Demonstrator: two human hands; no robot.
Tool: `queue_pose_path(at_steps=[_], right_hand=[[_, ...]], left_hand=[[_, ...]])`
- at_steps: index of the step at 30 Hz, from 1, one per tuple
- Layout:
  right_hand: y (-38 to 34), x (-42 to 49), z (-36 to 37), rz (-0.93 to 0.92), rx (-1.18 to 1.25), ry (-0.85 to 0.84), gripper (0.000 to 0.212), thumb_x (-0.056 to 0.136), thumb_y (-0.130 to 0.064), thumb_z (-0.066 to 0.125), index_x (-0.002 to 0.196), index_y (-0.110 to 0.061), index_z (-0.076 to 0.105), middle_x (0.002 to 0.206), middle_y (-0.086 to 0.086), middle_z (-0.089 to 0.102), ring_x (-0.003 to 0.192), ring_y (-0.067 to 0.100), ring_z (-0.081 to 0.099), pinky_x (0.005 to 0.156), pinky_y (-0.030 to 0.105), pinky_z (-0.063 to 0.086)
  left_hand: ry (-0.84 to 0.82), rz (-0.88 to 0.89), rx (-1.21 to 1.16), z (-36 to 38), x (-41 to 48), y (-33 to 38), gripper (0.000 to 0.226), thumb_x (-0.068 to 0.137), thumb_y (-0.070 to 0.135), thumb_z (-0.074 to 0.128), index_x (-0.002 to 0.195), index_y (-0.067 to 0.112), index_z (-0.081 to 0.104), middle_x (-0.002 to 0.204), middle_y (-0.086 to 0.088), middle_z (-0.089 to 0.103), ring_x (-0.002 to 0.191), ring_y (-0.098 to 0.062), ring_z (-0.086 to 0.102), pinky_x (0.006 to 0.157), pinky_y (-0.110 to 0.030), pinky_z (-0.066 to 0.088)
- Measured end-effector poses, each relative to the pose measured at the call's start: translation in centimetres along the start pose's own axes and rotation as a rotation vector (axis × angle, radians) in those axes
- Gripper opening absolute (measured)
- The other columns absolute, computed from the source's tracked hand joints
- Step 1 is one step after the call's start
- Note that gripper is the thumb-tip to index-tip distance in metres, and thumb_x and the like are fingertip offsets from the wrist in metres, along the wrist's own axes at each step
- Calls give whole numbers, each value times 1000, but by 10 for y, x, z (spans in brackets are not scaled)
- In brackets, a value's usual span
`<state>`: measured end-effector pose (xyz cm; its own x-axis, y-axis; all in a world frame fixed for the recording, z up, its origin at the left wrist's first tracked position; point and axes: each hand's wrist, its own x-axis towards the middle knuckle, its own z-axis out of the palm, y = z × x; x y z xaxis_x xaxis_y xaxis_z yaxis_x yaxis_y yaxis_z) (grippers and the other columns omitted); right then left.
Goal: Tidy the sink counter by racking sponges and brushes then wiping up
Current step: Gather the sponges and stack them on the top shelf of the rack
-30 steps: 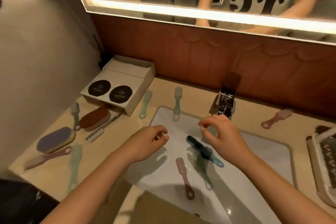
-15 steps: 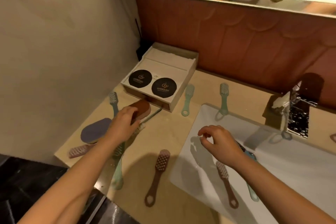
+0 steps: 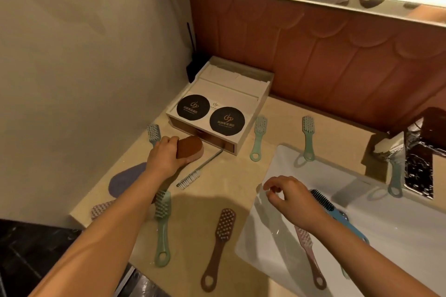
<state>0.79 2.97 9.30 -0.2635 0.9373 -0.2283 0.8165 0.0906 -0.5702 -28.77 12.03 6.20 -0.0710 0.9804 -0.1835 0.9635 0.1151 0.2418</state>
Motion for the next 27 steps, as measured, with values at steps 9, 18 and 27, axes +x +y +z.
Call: queue_pose_path(at_steps=[9, 18, 27], right_hand=[[-57, 13, 4, 195, 732, 29, 31, 88, -32, 58, 117, -24, 50, 89, 1, 62, 92, 20, 62, 83, 33, 50], [-93, 18, 15, 356, 1151, 116, 29, 90, -23, 59, 118, -20, 52, 87, 11, 64, 75, 17, 66, 70, 32, 56], [-71, 17, 18, 470, 1329, 277, 16, 89, -21, 59, 101, -16, 50, 93, 6, 65, 80, 15, 63, 68, 26, 49]], left_hand=[[75, 94, -261, -40, -70, 42, 66, 71, 54, 70, 122, 22, 46, 116, 1, 48, 109, -17, 45, 90, -37, 45], [70, 333, -268, -33, -116, 56, 88, 62, 81, 44, 126, 21, 42, 116, 4, 46, 105, -11, 46, 80, -31, 48], [-84, 67, -5, -29, -72, -41, 77, 78, 43, 67, 141, 19, 30, 144, -5, 35, 130, -26, 34, 104, -38, 29]])
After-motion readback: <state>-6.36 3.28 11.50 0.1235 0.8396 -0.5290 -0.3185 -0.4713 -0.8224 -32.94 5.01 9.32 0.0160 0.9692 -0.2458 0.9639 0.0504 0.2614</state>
